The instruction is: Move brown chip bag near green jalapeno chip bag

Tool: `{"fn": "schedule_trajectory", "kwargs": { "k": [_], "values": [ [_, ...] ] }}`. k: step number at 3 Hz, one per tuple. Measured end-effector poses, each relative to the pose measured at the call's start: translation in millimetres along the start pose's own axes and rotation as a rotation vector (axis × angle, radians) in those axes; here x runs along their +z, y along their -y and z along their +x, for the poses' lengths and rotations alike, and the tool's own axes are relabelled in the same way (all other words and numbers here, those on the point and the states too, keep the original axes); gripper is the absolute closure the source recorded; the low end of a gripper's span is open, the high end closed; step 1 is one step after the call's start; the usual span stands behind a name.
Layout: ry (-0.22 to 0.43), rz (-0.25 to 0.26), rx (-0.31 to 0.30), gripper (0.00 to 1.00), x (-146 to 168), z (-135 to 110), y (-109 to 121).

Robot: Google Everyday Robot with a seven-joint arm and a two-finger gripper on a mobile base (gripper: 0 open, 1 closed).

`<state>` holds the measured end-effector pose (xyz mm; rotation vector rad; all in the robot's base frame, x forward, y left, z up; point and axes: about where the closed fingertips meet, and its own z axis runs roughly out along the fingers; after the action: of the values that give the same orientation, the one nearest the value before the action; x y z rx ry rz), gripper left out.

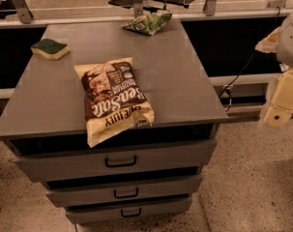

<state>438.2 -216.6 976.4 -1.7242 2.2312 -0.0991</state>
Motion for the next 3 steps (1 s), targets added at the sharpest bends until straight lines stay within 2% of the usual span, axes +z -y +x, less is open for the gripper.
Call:
{"fn": "schedule_trajectory", "kwargs": {
  "k": [1,2,3],
  "values": [
    [0.0,0.0,0.0,0.0,0.0,0.0,0.0],
    [0.045,-0.019,0.011,0.0,3.7,-8.8,-3.0],
    [0.184,-0.102,0.006,0.0,34.3,-76.3,-20.5]
  ]
}}
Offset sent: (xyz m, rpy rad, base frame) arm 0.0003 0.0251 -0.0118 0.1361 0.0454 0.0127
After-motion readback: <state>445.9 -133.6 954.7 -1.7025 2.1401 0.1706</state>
